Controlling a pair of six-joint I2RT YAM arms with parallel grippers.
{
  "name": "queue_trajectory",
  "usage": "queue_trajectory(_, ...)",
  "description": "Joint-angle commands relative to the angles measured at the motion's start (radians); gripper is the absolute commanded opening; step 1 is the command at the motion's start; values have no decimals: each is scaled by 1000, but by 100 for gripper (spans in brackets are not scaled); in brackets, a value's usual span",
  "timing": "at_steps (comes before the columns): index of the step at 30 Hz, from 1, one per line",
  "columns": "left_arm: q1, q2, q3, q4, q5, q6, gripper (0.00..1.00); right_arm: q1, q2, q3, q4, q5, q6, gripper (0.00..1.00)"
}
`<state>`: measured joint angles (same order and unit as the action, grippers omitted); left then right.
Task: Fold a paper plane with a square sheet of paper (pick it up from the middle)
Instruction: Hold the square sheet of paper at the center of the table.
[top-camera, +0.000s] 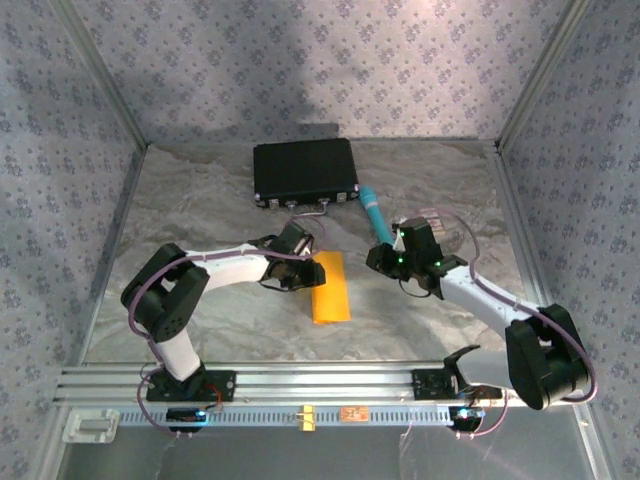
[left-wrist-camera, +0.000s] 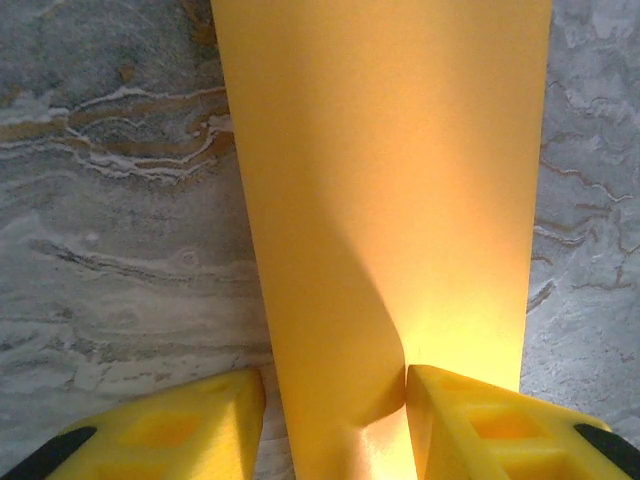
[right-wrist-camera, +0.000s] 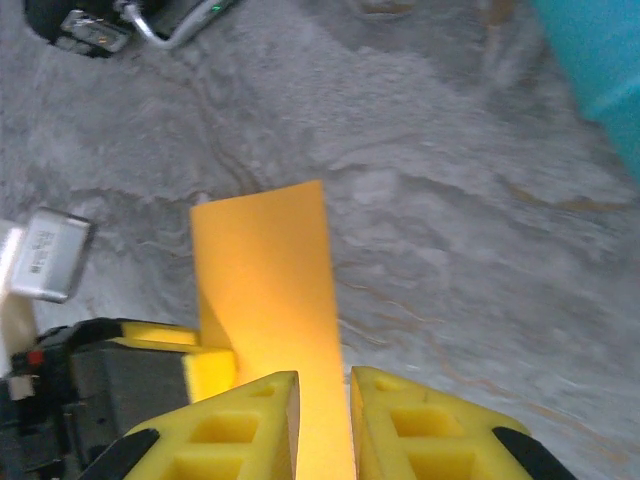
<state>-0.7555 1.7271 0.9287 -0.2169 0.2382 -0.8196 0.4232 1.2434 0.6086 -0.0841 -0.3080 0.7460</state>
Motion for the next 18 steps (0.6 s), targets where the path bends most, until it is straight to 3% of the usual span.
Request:
queue_trajectory(1, -10, 40, 8, -82, -36, 25, 43, -15, -14, -27, -41, 28, 14, 22)
queue_trajectory(18, -23, 89, 58, -154, -74, 55, 43, -11, 20, -18, -30, -7, 11, 23)
